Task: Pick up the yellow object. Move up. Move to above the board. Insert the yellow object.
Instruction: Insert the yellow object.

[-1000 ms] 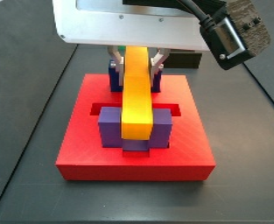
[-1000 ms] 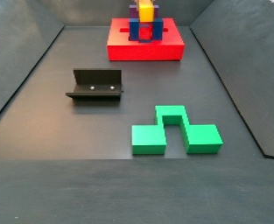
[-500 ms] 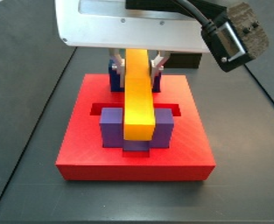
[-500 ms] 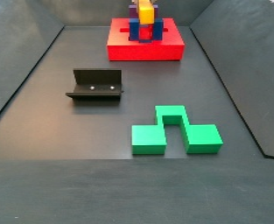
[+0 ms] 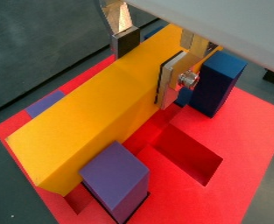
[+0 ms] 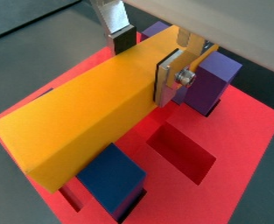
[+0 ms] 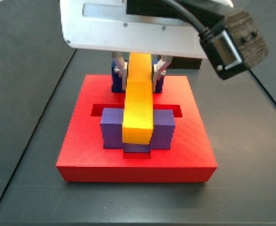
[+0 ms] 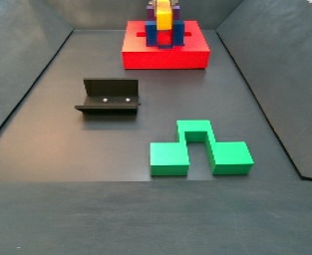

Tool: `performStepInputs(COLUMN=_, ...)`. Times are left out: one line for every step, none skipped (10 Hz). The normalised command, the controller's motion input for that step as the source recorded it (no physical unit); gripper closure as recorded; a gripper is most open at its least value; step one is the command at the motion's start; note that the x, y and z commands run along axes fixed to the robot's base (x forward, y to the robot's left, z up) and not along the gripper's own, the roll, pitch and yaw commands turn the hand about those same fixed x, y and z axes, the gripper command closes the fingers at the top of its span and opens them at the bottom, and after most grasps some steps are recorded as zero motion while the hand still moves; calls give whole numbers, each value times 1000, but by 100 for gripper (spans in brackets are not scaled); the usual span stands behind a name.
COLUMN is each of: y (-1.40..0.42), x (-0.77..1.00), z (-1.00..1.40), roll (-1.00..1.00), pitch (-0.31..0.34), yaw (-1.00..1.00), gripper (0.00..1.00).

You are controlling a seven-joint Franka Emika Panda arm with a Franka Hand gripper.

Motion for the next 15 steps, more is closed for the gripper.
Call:
performStepInputs(y=0, x=-37, z=-243, roll=-230, pitch=-36, yaw=-51, gripper=100)
performStepInputs(y=63, x=-14, z=-351, roll=-281, pitch=-19, yaw=-6, gripper=100)
performStepInputs(y=117, x=-26, z=-420, roll=-311, pitch=0, yaw=0, gripper=100)
performStepInputs(y=134, x=-20, z=-469, roll=-323, pitch=0, yaw=0, gripper=100)
performStepInputs(y=83, x=0, z=-474, roll=-319, pitch=4, yaw=0, gripper=100)
performStepInputs(y=0, x=0, z=-429, roll=-307, pitch=4, yaw=3, gripper=100)
performStepInputs(y=-23, x=-11, z=-343, roll=-241, pitch=0, yaw=0, gripper=100)
performStepInputs(y=-220, x=-14, z=-217, roll=-53, pitch=0, yaw=0, gripper=100)
performStepInputs(y=-226, x=0, z=-234, roll=0, pitch=0, yaw=0, gripper=100)
performStepInputs(y=-3, x=0, z=-206, roll=13, pitch=0, yaw=0, gripper=100)
performStepInputs(y=-177, x=-54, z=-91, roll=334, pitch=33, yaw=0, gripper=100)
performStepInputs(y=-220, x=0, z=-94, roll=374, pitch=50, yaw=-40, gripper=100)
performStepInputs(y=0, x=0, z=-94, roll=253, pitch=73, yaw=-40, gripper=100)
performStepInputs(y=63, x=57, z=-9, roll=287, pitch=127, yaw=-34, gripper=100)
performStepInputs(y=89, x=94, z=0, roll=311, pitch=154, yaw=-29, gripper=100)
